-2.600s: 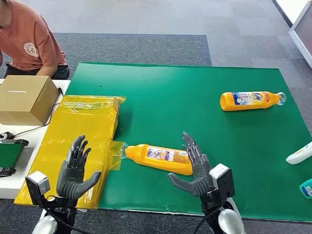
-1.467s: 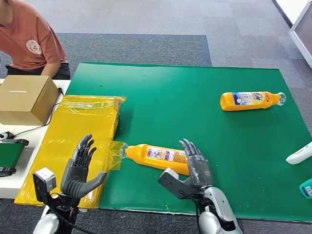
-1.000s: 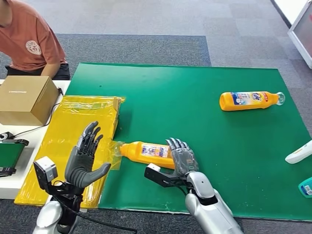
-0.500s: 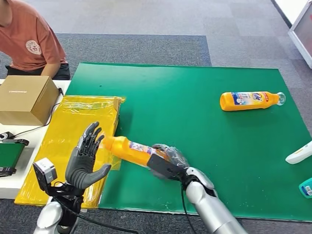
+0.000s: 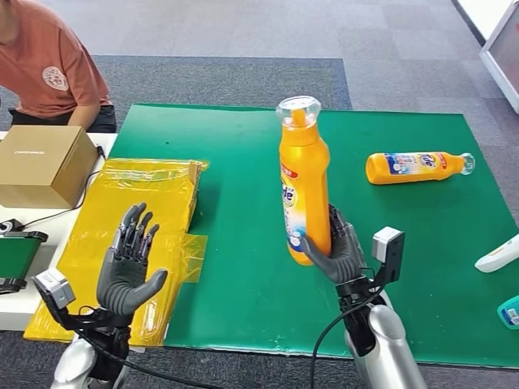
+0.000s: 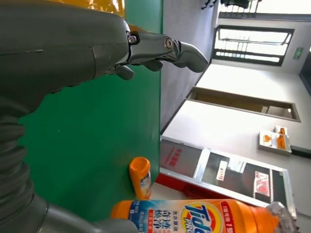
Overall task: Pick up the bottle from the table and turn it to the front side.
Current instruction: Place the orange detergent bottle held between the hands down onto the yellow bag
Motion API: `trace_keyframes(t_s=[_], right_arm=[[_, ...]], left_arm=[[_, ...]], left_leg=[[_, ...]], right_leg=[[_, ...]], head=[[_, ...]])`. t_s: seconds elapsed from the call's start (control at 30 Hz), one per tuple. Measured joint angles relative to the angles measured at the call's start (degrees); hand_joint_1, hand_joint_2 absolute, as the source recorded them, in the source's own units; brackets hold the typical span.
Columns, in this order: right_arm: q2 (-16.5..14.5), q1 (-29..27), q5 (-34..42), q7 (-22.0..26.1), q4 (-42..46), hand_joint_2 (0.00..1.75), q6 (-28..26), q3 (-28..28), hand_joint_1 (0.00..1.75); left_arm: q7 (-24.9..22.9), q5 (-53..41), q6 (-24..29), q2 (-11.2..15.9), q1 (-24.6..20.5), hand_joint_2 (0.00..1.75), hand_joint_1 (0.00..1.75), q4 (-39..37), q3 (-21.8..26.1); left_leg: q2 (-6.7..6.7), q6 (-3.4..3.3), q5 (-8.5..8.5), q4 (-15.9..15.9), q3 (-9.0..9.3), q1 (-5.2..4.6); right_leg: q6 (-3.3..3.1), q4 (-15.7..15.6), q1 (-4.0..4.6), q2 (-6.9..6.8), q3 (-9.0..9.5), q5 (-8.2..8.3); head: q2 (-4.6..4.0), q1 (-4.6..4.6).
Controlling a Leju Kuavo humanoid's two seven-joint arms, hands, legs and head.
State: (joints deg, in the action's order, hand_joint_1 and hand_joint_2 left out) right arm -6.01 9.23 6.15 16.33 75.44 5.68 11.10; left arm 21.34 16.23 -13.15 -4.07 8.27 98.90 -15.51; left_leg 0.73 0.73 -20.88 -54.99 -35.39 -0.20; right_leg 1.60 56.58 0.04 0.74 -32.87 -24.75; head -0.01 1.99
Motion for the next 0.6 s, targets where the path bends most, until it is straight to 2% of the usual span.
trace_keyframes(t_s=[0.13,0.33,0.47,0.6], right_arm=[[0.0,-1.1,-8.3,2.3,2.3,1.75,-4.8,1.5,1.75],[0.0,-1.1,-22.5,4.9,2.4,1.75,-11.3,8.5,1.75],[-0.1,-0.8,-28.6,5.7,1.6,1.75,-13.6,13.2,1.75],[-0.2,-0.2,-30.3,5.9,0.7,1.75,-14.5,16.1,1.75]], left_arm=[[-3.8,3.9,-0.7,0.1,-1.8,1.75,0.0,-0.7,0.2],[-8.8,9.0,-6.8,0.8,-7.2,1.75,0.0,-3.7,-1.4],[-11.2,11.3,-9.7,1.5,-10.7,1.75,0.0,-5.2,-4.4],[-11.7,12.0,-10.4,2.0,-13.0,1.75,0.0,-6.4,-6.7]], left_leg=[[0.0,0.01,0.01,0.0,0.0,0.01],[0.0,0.01,0.05,0.0,0.0,0.01],[0.0,0.01,0.04,0.0,-0.01,0.0],[0.0,0.0,0.04,0.0,-0.01,0.0]], right_leg=[[0.0,0.0,0.01,0.0,0.0,0.0],[0.0,0.0,0.01,-0.01,0.01,0.01],[0.0,0.0,0.0,0.0,0.02,0.01],[0.01,0.0,0.0,0.0,0.01,0.01]], head=[[-0.01,-0.01],[0.01,-0.01],[0.01,-0.01],[-0.01,-0.01]])
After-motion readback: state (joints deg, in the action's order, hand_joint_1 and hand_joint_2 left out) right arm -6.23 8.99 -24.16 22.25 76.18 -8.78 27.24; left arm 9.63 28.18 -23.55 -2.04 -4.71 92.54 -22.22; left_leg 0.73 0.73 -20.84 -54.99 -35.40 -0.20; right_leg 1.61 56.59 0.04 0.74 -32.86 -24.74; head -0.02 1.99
